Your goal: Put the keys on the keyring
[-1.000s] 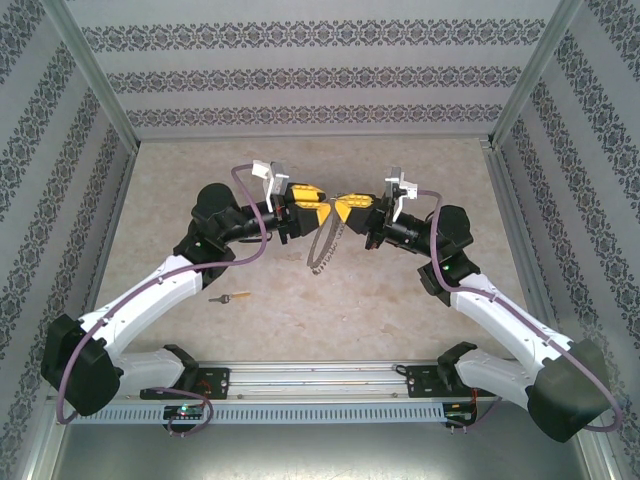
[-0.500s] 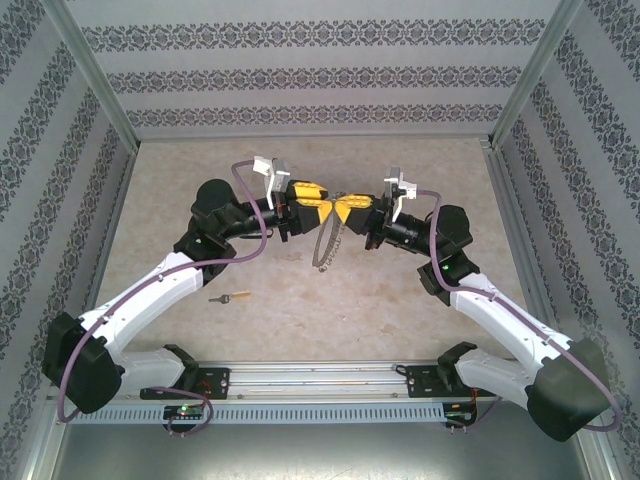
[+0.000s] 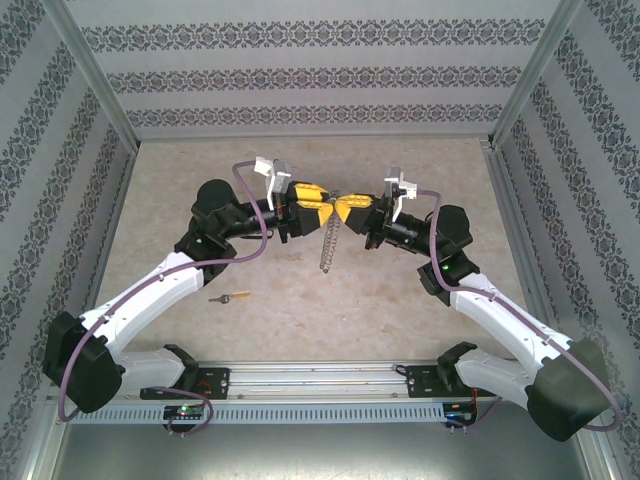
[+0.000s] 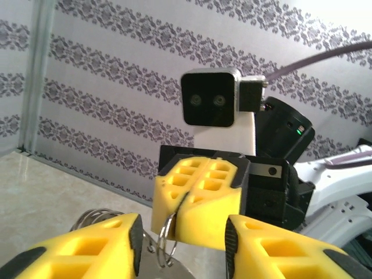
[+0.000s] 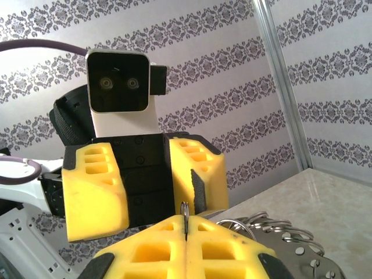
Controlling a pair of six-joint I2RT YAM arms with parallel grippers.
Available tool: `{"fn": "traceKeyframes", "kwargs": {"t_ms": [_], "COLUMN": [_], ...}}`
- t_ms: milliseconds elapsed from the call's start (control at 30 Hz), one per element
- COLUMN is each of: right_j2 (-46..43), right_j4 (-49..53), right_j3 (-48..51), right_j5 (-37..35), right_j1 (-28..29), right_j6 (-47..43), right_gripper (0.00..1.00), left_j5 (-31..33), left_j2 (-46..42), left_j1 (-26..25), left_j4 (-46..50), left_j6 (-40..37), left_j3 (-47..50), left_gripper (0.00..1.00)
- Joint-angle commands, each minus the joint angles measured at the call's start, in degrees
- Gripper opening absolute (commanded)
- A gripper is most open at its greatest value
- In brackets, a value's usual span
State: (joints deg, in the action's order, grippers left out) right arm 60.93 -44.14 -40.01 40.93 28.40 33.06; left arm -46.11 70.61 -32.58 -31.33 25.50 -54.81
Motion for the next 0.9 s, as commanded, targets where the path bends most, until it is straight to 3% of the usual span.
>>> {"fn": "traceKeyframes", "kwargs": {"t_ms": [0,333,867], "right_j2": [-1.40,-2.85,3.78], "right_j4": [-7.25,-12.71,-24.84], "right_j3": [-0.60,-0.09,0.55], "right_j5": [-2.12,-7.34,-12.87], "right_j1": [0.95,2.16,3.71], "right_j6": [1.36,2.44,7.88], "right_gripper": [0.00,0.00,0.00], "left_j5": [5.11,5.53,2.79], "left_j2": [-1.51,-1.38,1.29], "left_j1": [-0.58,-0.56,-1.97], "left_j4": [-9.47,-12.56,-15.76], "left_j6": [4.58,7.51,10.18], "left_j3": [3.02,4.44,3.07], "left_gripper": [0.44,0.16,0.17]}}
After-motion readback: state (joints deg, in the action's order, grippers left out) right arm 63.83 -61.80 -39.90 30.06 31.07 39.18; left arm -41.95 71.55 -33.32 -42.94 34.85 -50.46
